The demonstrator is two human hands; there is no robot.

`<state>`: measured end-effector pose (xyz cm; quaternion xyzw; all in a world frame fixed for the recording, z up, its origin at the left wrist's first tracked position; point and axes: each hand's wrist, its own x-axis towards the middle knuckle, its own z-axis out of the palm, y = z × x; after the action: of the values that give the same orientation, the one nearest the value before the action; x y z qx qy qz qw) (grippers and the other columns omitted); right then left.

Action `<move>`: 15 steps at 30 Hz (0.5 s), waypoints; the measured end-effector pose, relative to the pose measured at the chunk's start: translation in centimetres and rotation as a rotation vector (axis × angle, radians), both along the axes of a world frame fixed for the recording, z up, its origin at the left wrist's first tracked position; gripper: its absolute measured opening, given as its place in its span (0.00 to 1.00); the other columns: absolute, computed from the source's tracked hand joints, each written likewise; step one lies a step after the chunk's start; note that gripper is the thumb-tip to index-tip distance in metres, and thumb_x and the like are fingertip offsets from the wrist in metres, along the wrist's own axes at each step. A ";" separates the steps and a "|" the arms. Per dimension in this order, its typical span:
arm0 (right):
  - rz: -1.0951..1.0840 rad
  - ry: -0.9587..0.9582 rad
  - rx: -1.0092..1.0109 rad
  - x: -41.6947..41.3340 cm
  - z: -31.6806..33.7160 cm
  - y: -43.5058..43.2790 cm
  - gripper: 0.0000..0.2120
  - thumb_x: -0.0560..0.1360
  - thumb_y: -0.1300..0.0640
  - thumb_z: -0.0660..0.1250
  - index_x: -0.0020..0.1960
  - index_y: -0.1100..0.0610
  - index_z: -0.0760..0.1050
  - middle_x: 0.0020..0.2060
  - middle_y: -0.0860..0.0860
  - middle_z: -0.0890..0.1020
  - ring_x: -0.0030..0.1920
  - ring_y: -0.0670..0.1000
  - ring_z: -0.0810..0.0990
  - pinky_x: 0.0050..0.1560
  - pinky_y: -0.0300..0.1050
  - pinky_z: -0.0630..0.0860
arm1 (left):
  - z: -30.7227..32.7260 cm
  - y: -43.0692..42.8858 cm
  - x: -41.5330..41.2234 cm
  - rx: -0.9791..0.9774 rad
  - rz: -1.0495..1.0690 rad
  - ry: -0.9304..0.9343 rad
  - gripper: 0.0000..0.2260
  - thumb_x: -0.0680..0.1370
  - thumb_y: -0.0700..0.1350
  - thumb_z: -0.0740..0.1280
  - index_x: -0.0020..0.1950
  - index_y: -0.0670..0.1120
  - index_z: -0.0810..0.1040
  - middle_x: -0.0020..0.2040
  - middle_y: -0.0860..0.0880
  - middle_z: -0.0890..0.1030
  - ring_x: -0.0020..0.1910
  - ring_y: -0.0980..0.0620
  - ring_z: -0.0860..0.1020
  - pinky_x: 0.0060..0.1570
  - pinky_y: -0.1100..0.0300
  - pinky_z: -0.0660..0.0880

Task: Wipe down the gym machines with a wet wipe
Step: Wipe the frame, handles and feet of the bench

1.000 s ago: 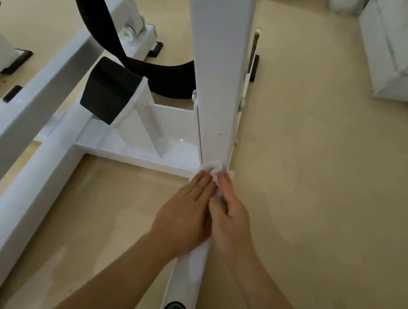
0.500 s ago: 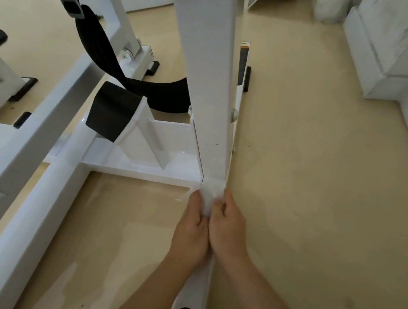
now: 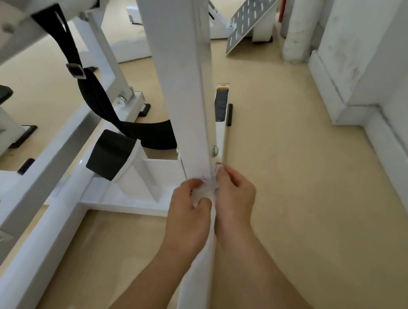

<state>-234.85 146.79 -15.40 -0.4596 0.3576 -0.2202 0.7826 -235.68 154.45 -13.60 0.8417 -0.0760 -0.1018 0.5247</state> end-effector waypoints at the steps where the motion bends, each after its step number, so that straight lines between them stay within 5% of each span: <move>1: 0.031 -0.045 -0.028 -0.4 0.8 1.1 0.10 0.78 0.59 0.64 0.54 0.54 0.82 0.47 0.49 0.86 0.49 0.49 0.84 0.52 0.46 0.80 | 0.6 0.3 0.1 0.010 -0.030 -0.039 0.19 0.77 0.34 0.59 0.63 0.53 0.71 0.60 0.56 0.74 0.60 0.59 0.73 0.60 0.63 0.72; 5: 0.196 -0.251 -0.100 -3.4 3.9 3.7 0.17 0.82 0.56 0.58 0.70 0.53 0.72 0.63 0.45 0.79 0.62 0.41 0.77 0.67 0.42 0.72 | 3.7 2.1 0.4 0.033 -0.236 -0.263 0.28 0.77 0.28 0.59 0.62 0.61 0.69 0.63 0.60 0.74 0.63 0.61 0.73 0.62 0.60 0.73; 8: 0.279 -0.320 -0.300 -2.9 6.5 2.7 0.21 0.83 0.55 0.55 0.76 0.50 0.62 0.71 0.40 0.69 0.68 0.35 0.68 0.70 0.38 0.65 | 6.2 2.9 1.5 0.068 -0.386 -0.426 0.27 0.77 0.28 0.57 0.73 0.49 0.67 0.69 0.53 0.73 0.67 0.57 0.72 0.62 0.59 0.73; 12: 0.326 -0.334 -0.357 0.2 8.8 -0.2 0.19 0.81 0.47 0.56 0.71 0.44 0.66 0.65 0.41 0.75 0.62 0.34 0.73 0.65 0.35 0.70 | 10.0 3.0 1.7 0.338 -0.427 -0.807 0.28 0.72 0.30 0.56 0.73 0.41 0.66 0.68 0.43 0.73 0.65 0.49 0.73 0.65 0.54 0.72; 15: 0.352 -0.330 -0.255 0.6 9.8 -0.1 0.21 0.80 0.42 0.57 0.70 0.46 0.69 0.64 0.46 0.77 0.62 0.43 0.77 0.68 0.50 0.71 | 12.6 3.3 1.6 0.531 -0.497 -0.956 0.33 0.68 0.29 0.62 0.74 0.42 0.64 0.71 0.42 0.69 0.68 0.44 0.70 0.64 0.49 0.73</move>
<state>-234.30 146.65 -5.65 -0.5674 0.1094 -0.1957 0.7923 -234.11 157.74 -1.01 0.8535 -0.4702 0.1531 0.1645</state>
